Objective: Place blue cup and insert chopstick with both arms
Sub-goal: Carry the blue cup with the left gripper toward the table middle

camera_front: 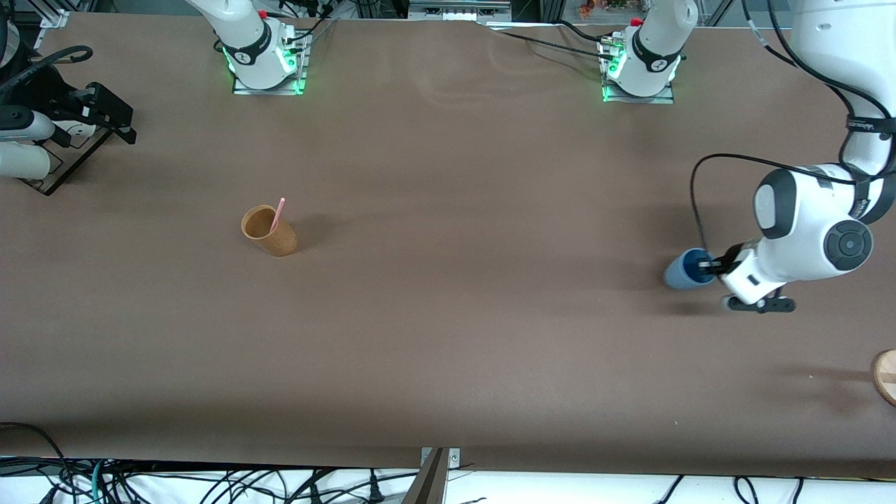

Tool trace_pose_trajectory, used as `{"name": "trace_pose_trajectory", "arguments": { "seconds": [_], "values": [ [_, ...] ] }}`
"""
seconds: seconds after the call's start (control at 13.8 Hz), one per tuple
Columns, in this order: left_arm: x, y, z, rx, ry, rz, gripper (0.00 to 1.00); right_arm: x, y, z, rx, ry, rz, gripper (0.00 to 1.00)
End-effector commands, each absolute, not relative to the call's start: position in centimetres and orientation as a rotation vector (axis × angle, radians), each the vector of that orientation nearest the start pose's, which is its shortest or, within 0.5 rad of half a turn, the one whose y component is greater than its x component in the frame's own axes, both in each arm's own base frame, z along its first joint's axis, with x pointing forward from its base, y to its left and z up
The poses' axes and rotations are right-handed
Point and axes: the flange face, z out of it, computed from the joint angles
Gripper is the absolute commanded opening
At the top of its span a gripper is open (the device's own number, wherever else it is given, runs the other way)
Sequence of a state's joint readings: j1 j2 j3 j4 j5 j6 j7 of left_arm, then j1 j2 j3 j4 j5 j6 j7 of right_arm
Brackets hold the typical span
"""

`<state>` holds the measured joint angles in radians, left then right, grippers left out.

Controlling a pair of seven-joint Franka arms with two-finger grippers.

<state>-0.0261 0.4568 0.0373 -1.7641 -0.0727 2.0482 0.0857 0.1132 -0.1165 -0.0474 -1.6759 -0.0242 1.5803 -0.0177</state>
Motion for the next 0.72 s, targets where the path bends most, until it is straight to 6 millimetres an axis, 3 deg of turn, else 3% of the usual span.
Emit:
{"name": "trace_pose_trajectory", "arguments": {
  "seconds": [0.0,0.22,0.43,0.51,0.65],
  "values": [
    [64.5,-11.1,33.2,-3.223,0.089,0.241,0.00,51.7,2.9,64.4,-3.156,-0.111,-0.035,1.00],
    [63.7,-24.5,34.9,-3.216,0.107,0.168,0.00,51.8,2.8,64.5,-3.158,-0.102,-0.042,1.00],
    [61.3,-37.0,34.0,-3.210,0.171,0.126,0.00,51.8,2.7,64.4,-3.161,-0.104,-0.035,1.00],
    [60.7,-39.8,33.0,-3.209,0.142,0.130,0.00,51.8,2.7,64.4,-3.161,-0.106,-0.035,1.00],
    [60.0,-43.3,30.9,-3.208,0.098,0.136,0.00,52.0,2.5,64.1,-3.163,-0.104,-0.027,1.00]
  ]
}}
